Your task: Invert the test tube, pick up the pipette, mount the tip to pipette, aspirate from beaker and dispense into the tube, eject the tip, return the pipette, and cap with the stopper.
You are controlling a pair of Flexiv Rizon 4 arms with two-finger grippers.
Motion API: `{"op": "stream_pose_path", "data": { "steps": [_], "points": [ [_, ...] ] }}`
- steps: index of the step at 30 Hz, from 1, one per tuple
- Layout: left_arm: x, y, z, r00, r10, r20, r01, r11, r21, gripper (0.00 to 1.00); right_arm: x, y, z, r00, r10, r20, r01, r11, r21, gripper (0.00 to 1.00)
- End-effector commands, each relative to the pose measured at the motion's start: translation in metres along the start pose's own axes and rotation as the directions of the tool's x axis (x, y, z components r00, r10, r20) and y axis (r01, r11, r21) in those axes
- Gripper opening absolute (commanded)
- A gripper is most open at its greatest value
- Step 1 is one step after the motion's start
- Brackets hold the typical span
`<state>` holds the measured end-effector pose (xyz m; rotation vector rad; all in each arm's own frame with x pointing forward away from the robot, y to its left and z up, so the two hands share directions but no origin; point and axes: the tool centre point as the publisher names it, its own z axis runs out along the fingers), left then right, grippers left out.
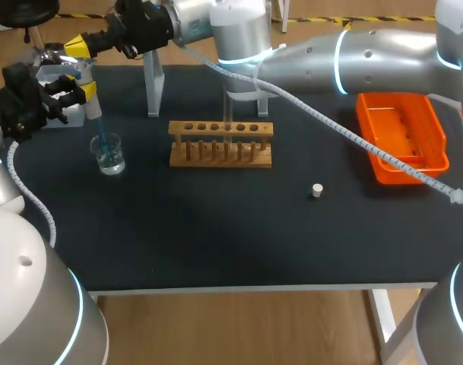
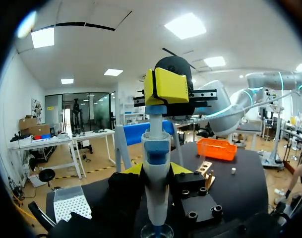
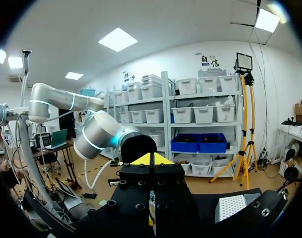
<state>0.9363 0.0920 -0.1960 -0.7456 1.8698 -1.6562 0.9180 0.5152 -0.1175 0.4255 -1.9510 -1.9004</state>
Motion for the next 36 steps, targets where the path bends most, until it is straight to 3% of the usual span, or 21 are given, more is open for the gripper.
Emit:
{"op": "stream_pose_path", "data": {
  "steps": [1, 36],
  "points": [
    [0.001, 0.0, 0.001, 1.0, 0.001, 0.004, -0.001, 1.0, 0.001, 0.0, -0.005, -0.002, 0.0, 1.0, 0.001, -0.013, -0.001, 1.0, 0.001, 0.0],
    [0.001, 0.0, 0.001, 1.0, 0.001, 0.004, -0.001, 1.0, 0.001, 0.0, -0.004, -0.022, 0.001, 1.0, 0.025, -0.005, -0.025, 1.0, -0.001, 0.0]
  ]
}}
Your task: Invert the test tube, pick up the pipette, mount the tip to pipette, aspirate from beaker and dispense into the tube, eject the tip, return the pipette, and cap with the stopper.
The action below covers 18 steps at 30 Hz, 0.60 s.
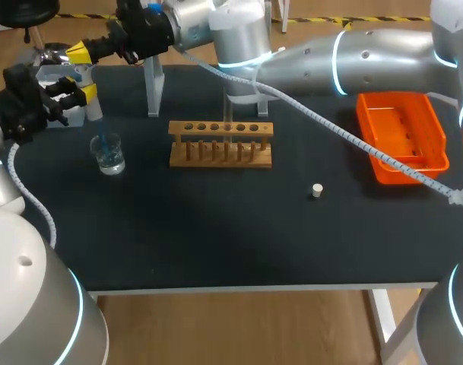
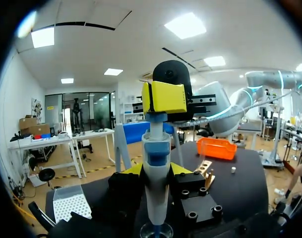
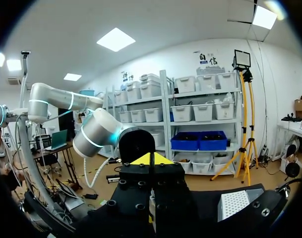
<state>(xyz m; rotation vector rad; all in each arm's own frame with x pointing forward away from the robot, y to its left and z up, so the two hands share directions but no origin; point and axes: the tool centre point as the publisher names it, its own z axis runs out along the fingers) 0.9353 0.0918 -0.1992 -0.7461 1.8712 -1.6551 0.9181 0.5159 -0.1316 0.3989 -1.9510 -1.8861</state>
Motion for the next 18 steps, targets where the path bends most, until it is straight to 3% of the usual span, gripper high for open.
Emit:
{"op": "stream_pose_path", "data": {
  "steps": [1, 18],
  "points": [
    [0.0, -0.003, 0.001, 1.0, 0.001, 0.004, -0.001, 1.0, 0.002, 0.0, -0.003, -0.009, 0.0, 1.0, 0.003, -0.007, -0.003, 1.0, -0.002, 0.0],
    [0.0, -0.003, 0.001, 1.0, 0.001, 0.004, -0.001, 1.0, 0.002, 0.0, -0.001, -0.024, 0.0, 1.0, 0.029, -0.004, -0.029, 1.0, 0.004, 0.0]
  ]
}}
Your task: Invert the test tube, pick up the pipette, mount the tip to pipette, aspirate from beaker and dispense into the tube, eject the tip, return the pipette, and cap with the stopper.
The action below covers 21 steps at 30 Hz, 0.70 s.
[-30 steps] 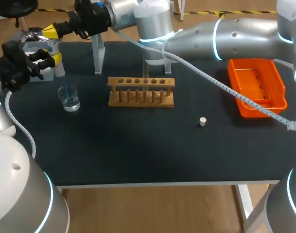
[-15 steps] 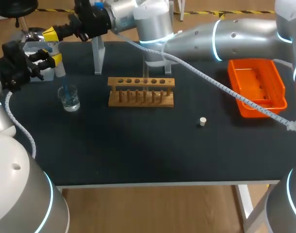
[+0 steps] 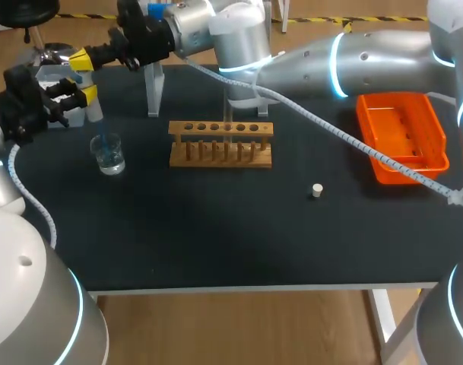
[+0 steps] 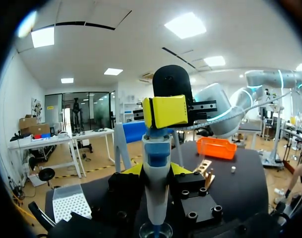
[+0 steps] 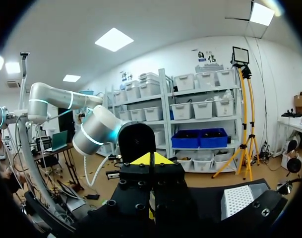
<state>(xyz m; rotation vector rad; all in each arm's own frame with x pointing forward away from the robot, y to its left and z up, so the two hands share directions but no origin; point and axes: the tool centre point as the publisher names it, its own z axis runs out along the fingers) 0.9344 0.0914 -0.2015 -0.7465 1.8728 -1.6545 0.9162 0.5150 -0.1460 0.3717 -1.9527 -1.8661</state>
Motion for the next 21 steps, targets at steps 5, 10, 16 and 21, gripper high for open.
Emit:
{"op": "stream_pose_path", "data": {
  "steps": [5, 10, 16, 21],
  "points": [
    [-0.001, -0.006, 0.001, 1.0, 0.001, 0.005, -0.001, 1.0, 0.003, 0.0, -0.002, -0.014, 0.0, 1.0, 0.011, -0.003, -0.011, 1.0, 0.002, 0.0],
    [-0.001, -0.006, 0.001, 1.0, 0.001, 0.005, -0.001, 1.0, 0.003, 0.0, -0.002, -0.014, -0.001, 1.0, 0.013, 0.002, -0.013, 1.0, 0.003, 0.0],
    [-0.001, -0.006, 0.001, 1.0, 0.001, 0.005, -0.001, 1.0, 0.003, 0.0, -0.002, -0.001, 0.0, 1.0, -0.009, 0.0, 0.009, 1.0, 0.0, 0.0],
    [-0.001, -0.006, 0.001, 1.0, 0.001, 0.005, -0.001, 1.0, 0.003, 0.0, 0.001, 0.017, -0.002, 0.999, -0.049, 0.016, 0.049, 0.999, 0.003, 0.56]
  ]
}}
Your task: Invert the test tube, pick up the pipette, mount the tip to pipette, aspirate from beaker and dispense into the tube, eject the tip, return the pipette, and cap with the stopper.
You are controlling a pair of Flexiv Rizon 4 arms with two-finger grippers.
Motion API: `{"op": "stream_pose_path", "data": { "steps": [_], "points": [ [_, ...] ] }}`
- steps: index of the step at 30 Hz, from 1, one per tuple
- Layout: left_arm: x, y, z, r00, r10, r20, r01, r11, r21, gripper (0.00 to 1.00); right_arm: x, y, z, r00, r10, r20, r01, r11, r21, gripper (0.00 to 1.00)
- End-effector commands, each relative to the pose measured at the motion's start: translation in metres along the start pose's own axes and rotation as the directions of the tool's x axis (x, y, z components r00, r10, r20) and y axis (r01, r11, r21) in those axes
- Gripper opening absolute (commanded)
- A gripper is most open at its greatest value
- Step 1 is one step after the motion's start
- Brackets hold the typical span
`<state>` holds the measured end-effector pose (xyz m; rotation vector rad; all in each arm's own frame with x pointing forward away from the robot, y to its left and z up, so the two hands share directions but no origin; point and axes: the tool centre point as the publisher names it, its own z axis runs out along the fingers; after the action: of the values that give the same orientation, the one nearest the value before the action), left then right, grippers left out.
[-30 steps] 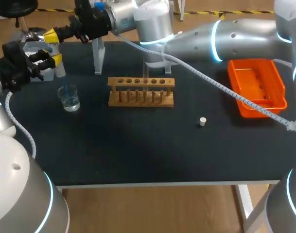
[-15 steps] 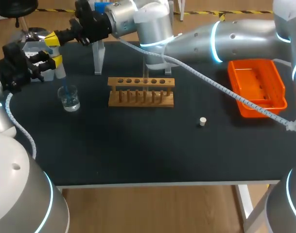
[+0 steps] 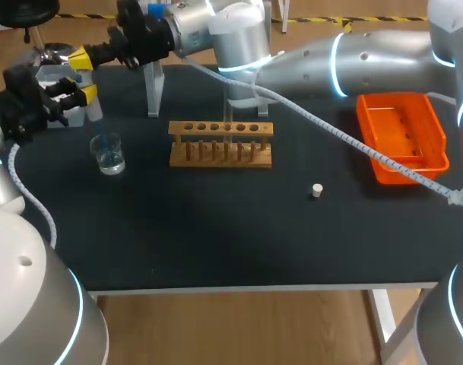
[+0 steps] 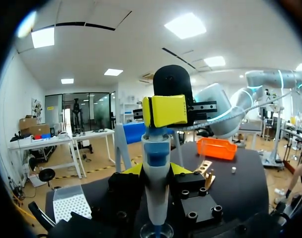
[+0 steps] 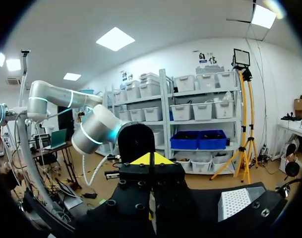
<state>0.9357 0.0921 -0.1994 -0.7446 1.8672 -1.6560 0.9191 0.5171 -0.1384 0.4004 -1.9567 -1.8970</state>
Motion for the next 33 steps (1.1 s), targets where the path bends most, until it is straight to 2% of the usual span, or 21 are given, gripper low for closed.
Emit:
{"op": "stream_pose_path", "data": {
  "steps": [1, 8, 16, 23, 33],
  "points": [
    [0.0, -0.004, 0.001, 1.0, -0.001, 0.003, 0.001, 1.0, -0.001, 0.0, 0.003, 0.014, -0.003, 1.0, -0.016, 0.013, 0.016, 1.0, 0.004, 1.0],
    [0.0, -0.004, 0.001, 1.0, -0.001, 0.003, 0.001, 1.0, -0.001, 0.0, 0.015, 0.043, -0.022, 0.997, -0.065, 0.042, 0.065, 0.998, 0.006, 1.0],
    [0.0, -0.004, 0.001, 1.0, -0.001, 0.003, 0.001, 1.0, -0.001, 0.0, 0.038, 0.065, -0.07, 0.99, -0.1, 0.104, 0.094, 0.994, 0.061, 1.0],
    [0.0, -0.004, 0.001, 1.0, -0.001, 0.003, 0.001, 1.0, -0.001, 0.0, 0.064, 0.061, -0.124, 0.983, -0.094, 0.159, 0.072, 0.988, 0.135, 1.0],
    [0.0, -0.004, 0.001, 1.0, -0.001, 0.003, 0.001, 1.0, -0.001, 0.0, 0.091, 0.043, -0.19, 0.963, -0.078, 0.258, 0.038, 0.987, 0.158, 1.0]
  ]
}}
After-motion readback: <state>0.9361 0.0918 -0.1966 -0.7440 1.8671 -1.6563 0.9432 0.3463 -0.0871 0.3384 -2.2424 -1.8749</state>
